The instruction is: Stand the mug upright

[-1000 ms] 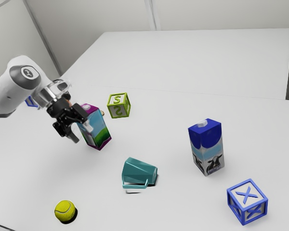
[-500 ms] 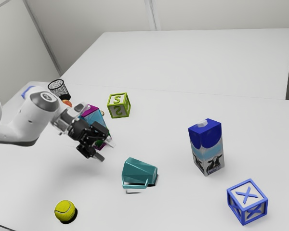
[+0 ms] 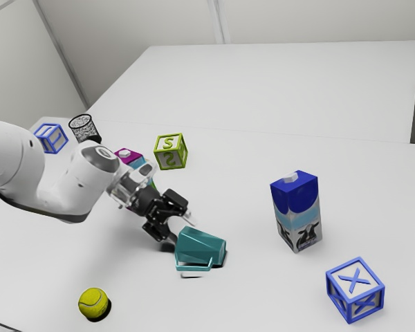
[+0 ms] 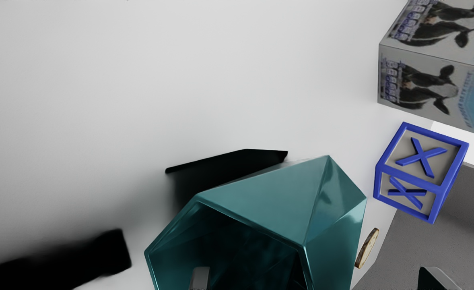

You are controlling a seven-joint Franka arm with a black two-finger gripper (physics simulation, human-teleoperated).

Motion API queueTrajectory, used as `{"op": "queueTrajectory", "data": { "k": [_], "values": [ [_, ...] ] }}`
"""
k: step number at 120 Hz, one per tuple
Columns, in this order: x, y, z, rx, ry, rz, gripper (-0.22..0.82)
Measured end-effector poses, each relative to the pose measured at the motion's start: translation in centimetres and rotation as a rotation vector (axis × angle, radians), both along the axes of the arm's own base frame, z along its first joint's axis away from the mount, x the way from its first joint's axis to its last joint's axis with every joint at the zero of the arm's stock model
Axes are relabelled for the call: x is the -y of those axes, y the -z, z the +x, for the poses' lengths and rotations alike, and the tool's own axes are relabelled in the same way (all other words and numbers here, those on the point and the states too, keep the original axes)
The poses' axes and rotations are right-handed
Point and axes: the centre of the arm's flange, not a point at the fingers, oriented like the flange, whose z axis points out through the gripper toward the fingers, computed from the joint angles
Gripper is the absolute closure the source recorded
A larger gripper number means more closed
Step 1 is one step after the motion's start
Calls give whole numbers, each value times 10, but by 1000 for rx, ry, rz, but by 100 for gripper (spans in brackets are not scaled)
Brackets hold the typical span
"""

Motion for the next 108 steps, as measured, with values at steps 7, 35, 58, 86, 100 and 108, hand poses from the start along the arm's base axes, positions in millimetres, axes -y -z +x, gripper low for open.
{"op": "queueTrajectory", "data": {
  "k": [7, 35, 58, 86, 100, 108],
  "values": [
    [8, 1, 0, 2, 7, -8, 13],
    [20, -5, 4, 23, 6, -31, 46],
    [21, -22, 17, 64, 4, -31, 68],
    [21, -31, 26, 81, 6, -23, 76],
    [21, -33, 26, 80, 6, -22, 77],
    [21, -37, 26, 83, 7, -24, 78]
  ]
}}
